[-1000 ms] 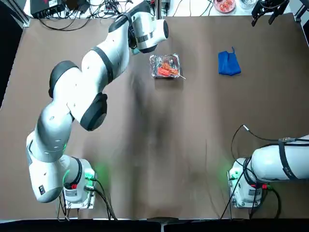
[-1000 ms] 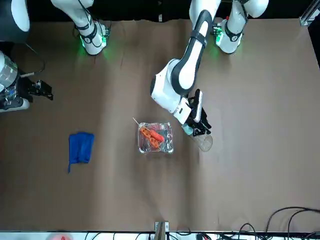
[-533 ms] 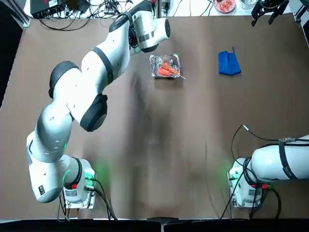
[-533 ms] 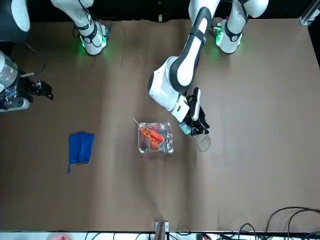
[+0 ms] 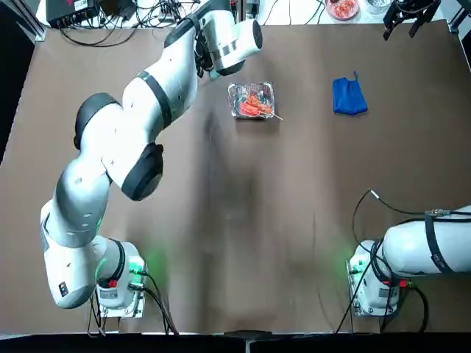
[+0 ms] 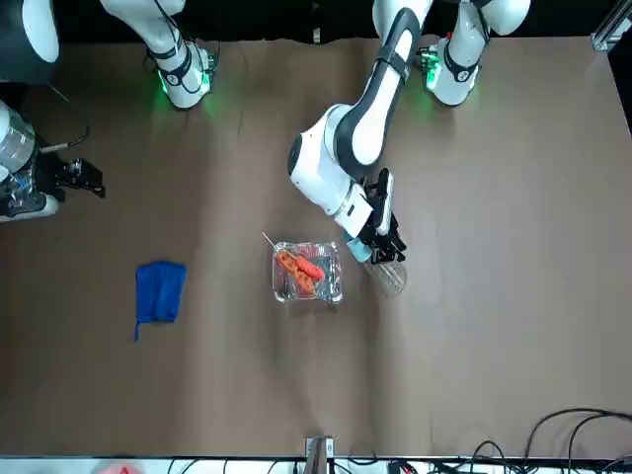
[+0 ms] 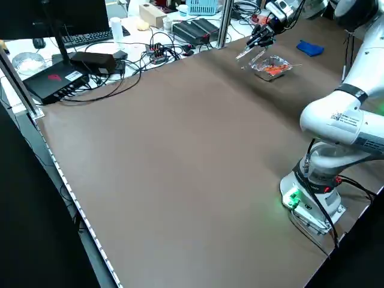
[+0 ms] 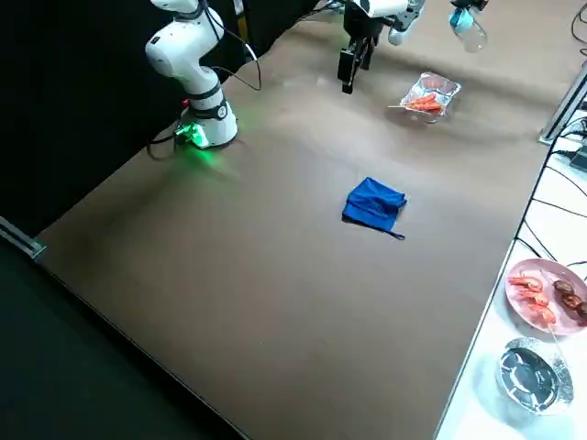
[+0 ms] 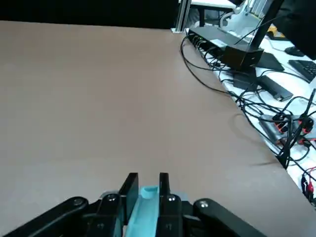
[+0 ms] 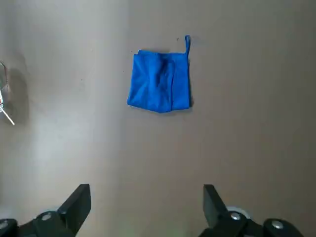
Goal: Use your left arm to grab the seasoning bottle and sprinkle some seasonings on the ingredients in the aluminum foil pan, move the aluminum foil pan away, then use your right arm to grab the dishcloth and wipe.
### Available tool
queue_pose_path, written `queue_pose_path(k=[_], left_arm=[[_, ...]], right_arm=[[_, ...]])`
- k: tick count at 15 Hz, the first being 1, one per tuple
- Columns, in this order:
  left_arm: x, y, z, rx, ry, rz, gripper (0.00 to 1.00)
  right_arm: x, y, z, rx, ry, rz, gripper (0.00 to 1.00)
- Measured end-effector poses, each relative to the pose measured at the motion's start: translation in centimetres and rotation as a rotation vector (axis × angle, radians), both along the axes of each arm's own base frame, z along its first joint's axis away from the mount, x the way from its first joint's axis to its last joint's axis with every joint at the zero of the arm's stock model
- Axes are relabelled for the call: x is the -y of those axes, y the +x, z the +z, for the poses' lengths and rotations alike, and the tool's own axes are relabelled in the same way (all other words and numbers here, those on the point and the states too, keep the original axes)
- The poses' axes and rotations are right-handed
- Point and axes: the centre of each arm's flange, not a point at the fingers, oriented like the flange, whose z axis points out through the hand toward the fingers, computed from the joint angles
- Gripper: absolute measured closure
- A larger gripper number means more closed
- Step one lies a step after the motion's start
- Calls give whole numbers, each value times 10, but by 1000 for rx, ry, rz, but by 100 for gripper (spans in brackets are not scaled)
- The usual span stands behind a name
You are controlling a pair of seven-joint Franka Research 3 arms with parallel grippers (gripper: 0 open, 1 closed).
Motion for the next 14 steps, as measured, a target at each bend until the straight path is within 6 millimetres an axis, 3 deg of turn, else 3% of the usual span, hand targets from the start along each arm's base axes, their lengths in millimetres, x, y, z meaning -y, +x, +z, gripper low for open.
queue_pose_path(k=[8, 11, 14], left_arm=[[-3, -3, 7, -30, -48, 41, 78], [-14, -2, 46, -118, -118, 37, 78], [-49, 10, 106, -184, -245, 46, 78]], right_arm=[[-1, 0, 0, -1, 0, 2, 0], [1, 0, 0, 0, 0, -1, 0], [1, 0, 0, 0, 0, -1, 0]])
